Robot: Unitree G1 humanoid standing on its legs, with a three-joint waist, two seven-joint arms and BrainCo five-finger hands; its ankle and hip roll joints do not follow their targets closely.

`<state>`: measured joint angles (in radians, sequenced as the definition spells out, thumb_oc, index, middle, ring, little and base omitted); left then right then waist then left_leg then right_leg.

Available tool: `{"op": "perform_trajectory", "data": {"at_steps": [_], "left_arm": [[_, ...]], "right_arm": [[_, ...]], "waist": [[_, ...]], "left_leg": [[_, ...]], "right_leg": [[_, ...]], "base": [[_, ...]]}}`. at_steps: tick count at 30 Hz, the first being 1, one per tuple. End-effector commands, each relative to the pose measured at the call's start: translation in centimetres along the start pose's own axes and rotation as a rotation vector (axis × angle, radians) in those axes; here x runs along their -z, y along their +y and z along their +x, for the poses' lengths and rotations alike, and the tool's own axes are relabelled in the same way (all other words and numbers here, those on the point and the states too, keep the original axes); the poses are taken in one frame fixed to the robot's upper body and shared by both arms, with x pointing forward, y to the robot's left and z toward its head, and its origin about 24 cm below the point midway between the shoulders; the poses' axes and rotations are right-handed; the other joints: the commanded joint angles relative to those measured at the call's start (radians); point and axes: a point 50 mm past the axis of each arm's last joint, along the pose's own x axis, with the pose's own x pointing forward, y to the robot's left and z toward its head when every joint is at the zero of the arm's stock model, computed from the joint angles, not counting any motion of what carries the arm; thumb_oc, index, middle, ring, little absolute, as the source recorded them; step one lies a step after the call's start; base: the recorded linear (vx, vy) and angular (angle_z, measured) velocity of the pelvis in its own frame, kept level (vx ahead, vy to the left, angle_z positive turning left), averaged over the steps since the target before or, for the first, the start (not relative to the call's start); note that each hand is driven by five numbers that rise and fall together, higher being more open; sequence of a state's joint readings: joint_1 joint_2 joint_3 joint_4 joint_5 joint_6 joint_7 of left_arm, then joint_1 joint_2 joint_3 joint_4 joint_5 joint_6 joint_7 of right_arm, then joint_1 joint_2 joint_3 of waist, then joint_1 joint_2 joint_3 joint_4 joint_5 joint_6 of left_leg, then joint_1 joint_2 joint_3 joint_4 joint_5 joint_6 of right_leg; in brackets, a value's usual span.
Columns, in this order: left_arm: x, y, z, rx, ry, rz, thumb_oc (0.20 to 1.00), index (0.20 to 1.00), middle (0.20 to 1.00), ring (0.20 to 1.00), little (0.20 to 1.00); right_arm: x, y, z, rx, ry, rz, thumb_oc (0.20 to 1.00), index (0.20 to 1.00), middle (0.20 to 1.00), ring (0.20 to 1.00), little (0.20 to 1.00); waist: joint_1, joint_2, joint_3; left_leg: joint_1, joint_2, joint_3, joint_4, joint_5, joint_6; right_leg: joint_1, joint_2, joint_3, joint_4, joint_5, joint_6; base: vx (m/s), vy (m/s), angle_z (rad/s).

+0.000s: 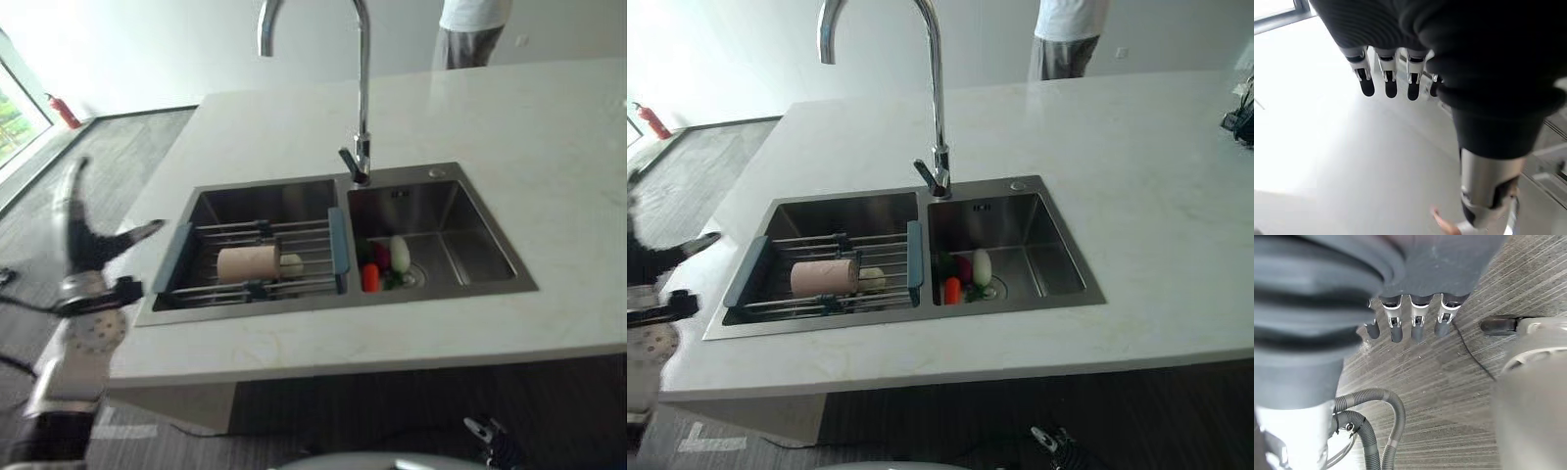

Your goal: Place the dishes in the dishwasher.

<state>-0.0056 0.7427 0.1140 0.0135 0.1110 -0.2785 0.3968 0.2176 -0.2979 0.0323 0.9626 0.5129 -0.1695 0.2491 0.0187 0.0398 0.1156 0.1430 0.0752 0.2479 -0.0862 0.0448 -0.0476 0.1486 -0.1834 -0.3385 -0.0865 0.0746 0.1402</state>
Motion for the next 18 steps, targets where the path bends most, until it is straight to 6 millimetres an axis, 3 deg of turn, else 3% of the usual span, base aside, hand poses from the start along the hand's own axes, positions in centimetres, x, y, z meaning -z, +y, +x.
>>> {"op": "perform_trajectory", "data": {"at_steps": [1, 5, 9, 16, 18], "left_arm": [[-1.7, 0.8, 2.8, 0.066, -0.125, 0.080, 1.000, 1.000, 1.000, 1.000, 1.000], [-2.4, -2.3, 3.7, 0.375, -0.093, 0.106, 1.000, 1.000, 1.000, 1.000, 1.000], [-2.4, -3.5, 5.2, 0.524, -0.068, 0.153, 1.000, 1.000, 1.000, 1.000, 1.000], [-1.8, -3.4, 7.2, 0.619, 0.005, 0.199, 1.000, 1.000, 1.000, 1.000, 1.000], [0.1, -3.5, 7.4, 0.731, 0.146, 0.262, 1.000, 1.000, 1.000, 1.000, 1.000]], "right_arm": [[-2.9, 1.9, 1.3, -0.077, -0.107, -0.042, 1.000, 1.000, 1.000, 1.000, 1.000], [-3.3, 2.0, 1.4, -0.086, -0.101, -0.061, 1.000, 1.000, 1.000, 1.000, 1.000], [-3.9, 1.7, 1.4, -0.086, -0.100, -0.080, 1.000, 1.000, 1.000, 1.000, 1.000], [-4.4, 1.0, 1.2, -0.097, -0.097, -0.129, 1.000, 1.000, 1.000, 1.000, 1.000], [-5.0, 0.6, 1.1, -0.091, -0.107, -0.133, 1.000, 1.000, 1.000, 1.000, 1.000]], "waist": [[-0.015, 0.016, 0.025], [-0.047, 0.020, 0.031], [-0.084, 0.028, 0.040], [-0.113, 0.039, 0.051], [-0.122, 0.046, 0.057]], "left_leg": [[0.032, -0.014, 0.048, 0.015, -0.071, 0.007], [0.042, -0.015, 0.072, 0.015, -0.070, 0.011], [0.046, -0.013, 0.098, 0.021, -0.068, 0.015], [0.041, -0.017, 0.115, 0.027, -0.066, 0.015], [0.034, -0.021, 0.117, 0.033, -0.067, 0.015]], "right_leg": [[0.009, 0.022, -0.012, 0.065, -0.090, 0.011], [0.002, 0.018, 0.003, 0.071, -0.079, 0.025], [-0.011, 0.014, 0.018, 0.087, -0.073, 0.031], [-0.024, 0.006, 0.030, 0.087, -0.061, 0.039], [-0.028, 0.002, 0.033, 0.082, -0.052, 0.045]], "base": [[0.04, 0.011, -0.26], [0.05, 0.028, -0.27], [0.05, 0.044, -0.21], [0.01, 0.042, -0.11], [0.00, 0.040, 0.01]]}}
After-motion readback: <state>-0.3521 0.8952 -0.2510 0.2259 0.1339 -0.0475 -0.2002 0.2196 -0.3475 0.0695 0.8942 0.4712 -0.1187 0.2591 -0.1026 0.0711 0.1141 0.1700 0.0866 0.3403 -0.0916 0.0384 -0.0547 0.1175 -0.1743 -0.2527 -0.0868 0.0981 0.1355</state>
